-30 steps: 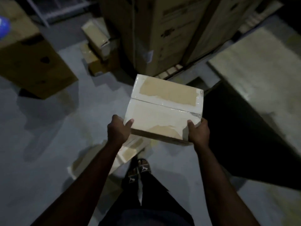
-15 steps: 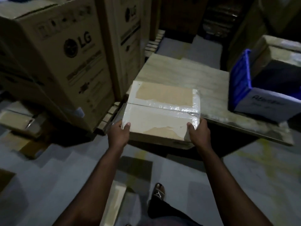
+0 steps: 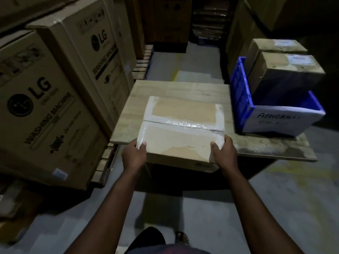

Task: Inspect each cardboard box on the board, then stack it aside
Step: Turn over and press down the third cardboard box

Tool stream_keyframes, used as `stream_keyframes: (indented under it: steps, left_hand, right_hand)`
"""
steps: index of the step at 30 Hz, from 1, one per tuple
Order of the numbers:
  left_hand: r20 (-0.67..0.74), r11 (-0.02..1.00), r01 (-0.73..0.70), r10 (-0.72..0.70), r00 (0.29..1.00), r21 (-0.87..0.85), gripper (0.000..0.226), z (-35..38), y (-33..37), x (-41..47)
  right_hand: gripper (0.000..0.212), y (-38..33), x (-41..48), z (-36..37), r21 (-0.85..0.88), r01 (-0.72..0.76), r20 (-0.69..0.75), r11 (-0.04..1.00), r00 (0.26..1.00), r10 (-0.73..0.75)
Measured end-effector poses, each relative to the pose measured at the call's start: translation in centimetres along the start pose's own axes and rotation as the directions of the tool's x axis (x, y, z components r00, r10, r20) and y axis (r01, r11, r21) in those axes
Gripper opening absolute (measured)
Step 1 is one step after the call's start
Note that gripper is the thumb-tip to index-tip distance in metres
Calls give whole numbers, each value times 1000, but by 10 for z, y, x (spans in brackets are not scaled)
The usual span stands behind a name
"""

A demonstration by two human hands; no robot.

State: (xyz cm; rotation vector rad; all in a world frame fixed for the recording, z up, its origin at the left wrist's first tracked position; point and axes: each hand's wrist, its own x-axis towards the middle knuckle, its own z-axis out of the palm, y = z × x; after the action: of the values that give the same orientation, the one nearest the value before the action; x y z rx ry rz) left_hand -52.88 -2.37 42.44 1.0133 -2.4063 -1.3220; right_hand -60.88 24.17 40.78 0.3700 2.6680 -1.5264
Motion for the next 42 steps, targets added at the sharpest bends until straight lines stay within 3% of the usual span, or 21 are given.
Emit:
stream_keyframes:
  steps: [11,21,42]
  left_hand:
    - [72,998,-66,66,995,5,30,38,34,125]
    - [155,998,-42,36,987,37,28,59,43,221]
    - [107,983,58,-78,991,174,25,143,70,299]
  right_hand:
    - [66,-40,92,43,-30,-59,-65,998,996,57]
    - [61,-70,164,86,-74,-90,-81,993,993,84]
    - [54,-43,311,116,-118,-133,149,984,977,150]
